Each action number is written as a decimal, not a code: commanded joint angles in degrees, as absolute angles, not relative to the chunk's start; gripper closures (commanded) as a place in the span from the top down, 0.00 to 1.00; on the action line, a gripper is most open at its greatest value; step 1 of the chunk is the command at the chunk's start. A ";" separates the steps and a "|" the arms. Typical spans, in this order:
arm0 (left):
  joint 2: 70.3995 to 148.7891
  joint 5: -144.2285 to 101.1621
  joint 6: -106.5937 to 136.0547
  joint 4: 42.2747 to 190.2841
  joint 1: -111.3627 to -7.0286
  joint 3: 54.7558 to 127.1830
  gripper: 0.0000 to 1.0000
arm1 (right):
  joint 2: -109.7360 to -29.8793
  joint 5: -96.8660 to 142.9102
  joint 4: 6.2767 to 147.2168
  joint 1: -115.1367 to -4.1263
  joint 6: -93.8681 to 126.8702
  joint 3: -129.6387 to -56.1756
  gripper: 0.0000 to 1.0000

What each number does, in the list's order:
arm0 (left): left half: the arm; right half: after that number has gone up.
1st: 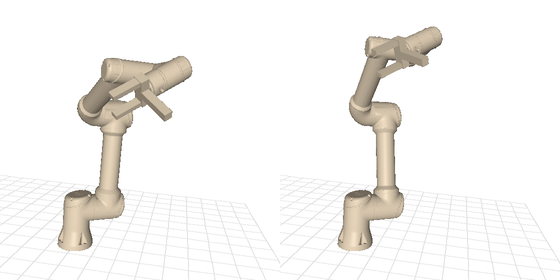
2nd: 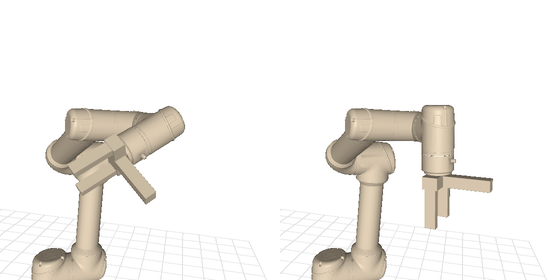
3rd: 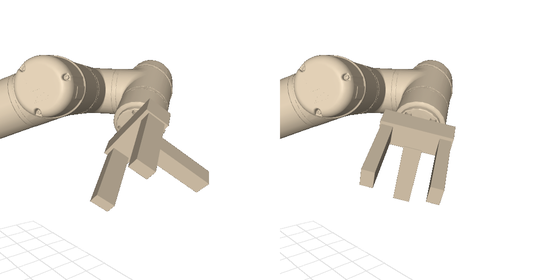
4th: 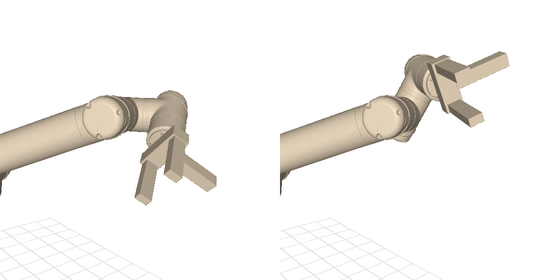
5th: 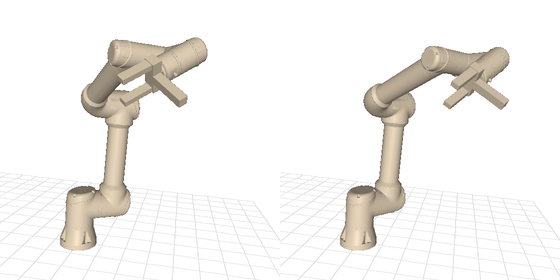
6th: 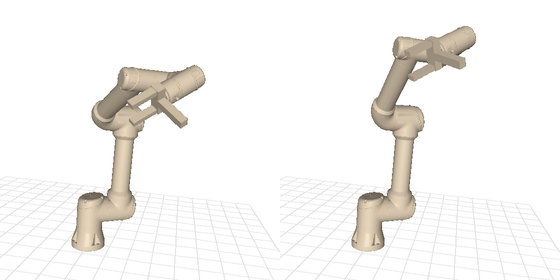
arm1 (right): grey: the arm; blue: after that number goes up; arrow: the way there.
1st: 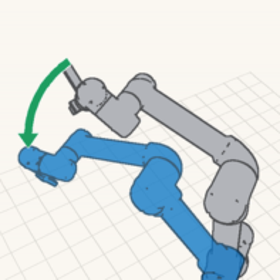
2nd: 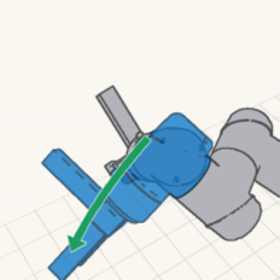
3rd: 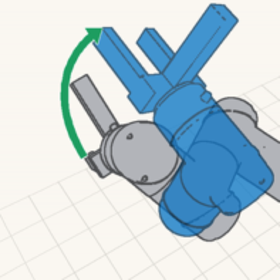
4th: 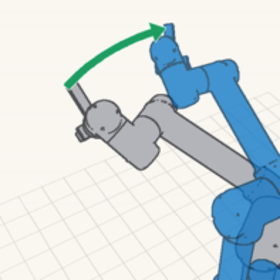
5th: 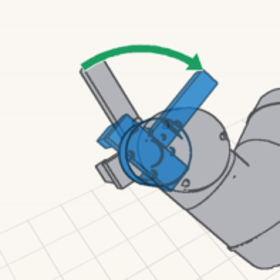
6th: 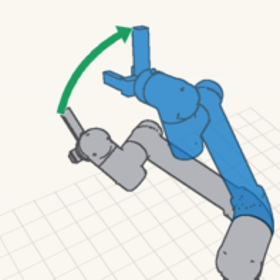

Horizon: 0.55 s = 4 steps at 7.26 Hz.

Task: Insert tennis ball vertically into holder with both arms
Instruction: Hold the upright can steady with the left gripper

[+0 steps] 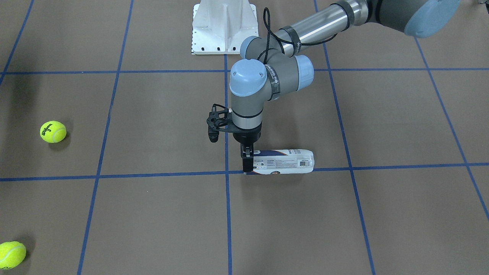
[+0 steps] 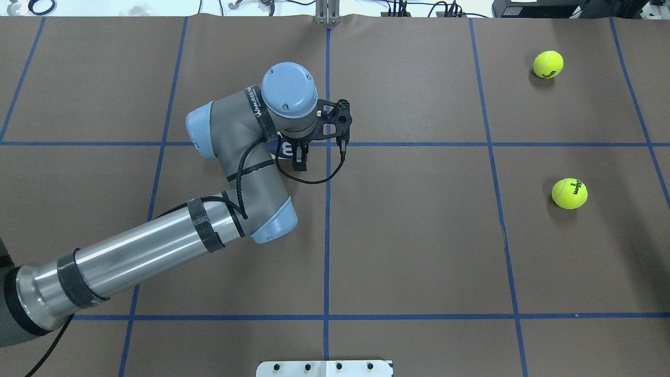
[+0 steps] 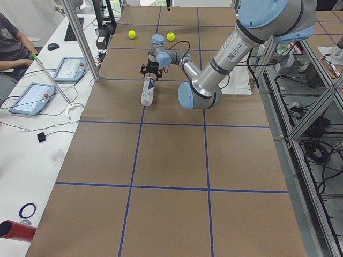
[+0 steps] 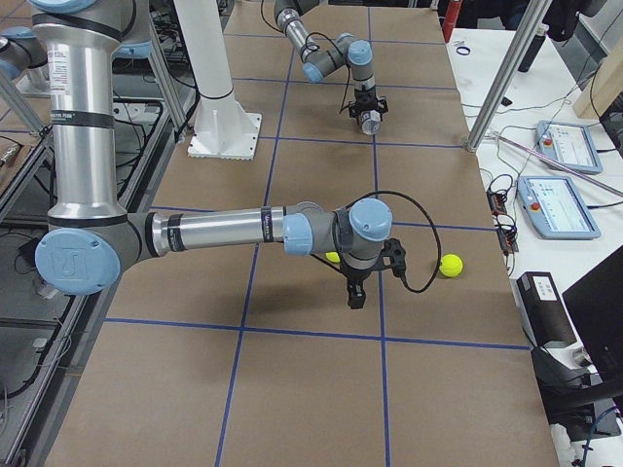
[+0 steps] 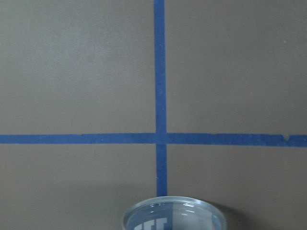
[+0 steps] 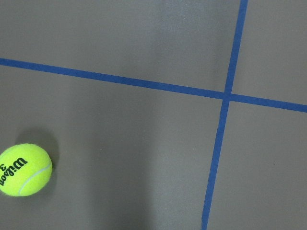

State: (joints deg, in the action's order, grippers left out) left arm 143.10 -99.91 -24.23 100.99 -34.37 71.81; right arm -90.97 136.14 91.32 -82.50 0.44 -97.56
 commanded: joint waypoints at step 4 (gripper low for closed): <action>143.09 -96.94 -24.43 106.26 -34.28 68.64 0.99 | -90.97 136.23 91.32 -82.35 0.53 -97.65 0.99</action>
